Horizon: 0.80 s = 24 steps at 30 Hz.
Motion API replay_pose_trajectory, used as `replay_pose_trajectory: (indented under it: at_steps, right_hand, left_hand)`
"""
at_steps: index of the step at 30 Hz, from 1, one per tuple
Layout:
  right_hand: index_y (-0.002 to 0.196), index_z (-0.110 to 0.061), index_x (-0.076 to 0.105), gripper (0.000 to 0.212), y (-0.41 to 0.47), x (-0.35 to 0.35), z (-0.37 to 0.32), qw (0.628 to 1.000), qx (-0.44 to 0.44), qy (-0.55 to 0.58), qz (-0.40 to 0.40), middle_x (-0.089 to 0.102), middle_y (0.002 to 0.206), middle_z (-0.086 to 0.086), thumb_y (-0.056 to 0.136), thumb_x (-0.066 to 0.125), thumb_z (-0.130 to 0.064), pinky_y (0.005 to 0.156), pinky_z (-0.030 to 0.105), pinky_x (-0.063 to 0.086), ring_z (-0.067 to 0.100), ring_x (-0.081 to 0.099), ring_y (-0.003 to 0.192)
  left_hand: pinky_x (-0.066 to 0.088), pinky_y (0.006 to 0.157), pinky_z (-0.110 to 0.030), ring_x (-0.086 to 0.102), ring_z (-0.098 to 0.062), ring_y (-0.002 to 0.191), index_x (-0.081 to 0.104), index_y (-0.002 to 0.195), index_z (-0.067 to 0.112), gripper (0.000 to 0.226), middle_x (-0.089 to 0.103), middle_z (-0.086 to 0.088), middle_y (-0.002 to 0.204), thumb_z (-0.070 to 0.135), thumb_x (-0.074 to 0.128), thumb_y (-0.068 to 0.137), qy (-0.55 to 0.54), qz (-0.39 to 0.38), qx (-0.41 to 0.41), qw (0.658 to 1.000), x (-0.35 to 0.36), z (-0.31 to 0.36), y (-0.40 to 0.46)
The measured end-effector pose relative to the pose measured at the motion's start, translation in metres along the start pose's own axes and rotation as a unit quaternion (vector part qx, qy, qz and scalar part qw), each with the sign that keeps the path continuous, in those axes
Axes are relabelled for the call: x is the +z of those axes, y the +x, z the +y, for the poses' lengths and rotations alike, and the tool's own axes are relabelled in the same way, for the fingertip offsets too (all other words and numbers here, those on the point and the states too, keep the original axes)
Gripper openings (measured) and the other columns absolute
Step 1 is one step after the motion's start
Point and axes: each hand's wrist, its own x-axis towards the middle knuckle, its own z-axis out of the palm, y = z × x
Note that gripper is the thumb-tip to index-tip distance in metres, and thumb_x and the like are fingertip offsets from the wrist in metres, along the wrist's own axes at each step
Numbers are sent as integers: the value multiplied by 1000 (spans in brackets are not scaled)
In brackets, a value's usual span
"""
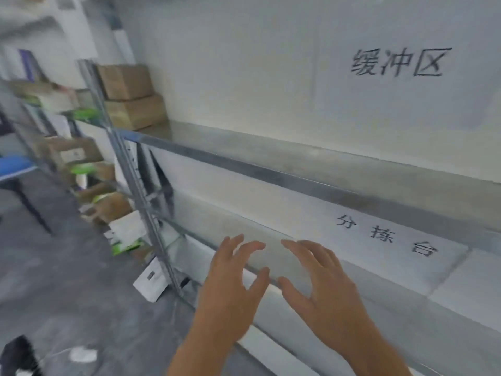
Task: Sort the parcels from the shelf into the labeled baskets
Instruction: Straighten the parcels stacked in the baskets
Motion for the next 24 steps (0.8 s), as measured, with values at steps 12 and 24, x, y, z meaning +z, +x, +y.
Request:
replay_pose_trajectory:
  at_steps: [12,24]
  right_hand:
    - [150,-56,27,62,234,130,-118,970,-201,103,-95,36,143,-36,91,38,-72,94,8,33,-8,35,134]
    - [138,-63,35,55,396,166,-208,954,-217,206,-6,46,136,-38,85,50,-61,96,16,41,-6,46,131]
  left_hand:
    - [31,117,-29,17,2,152,51,132,57,38,32,35,148,44,62,98,96,149,-144,974,-132,-150,122]
    - [32,118,-31,28,3,144,48,133,58,38,33,36,149,52,56,97,86,180,-119,973,-243,-229,270]
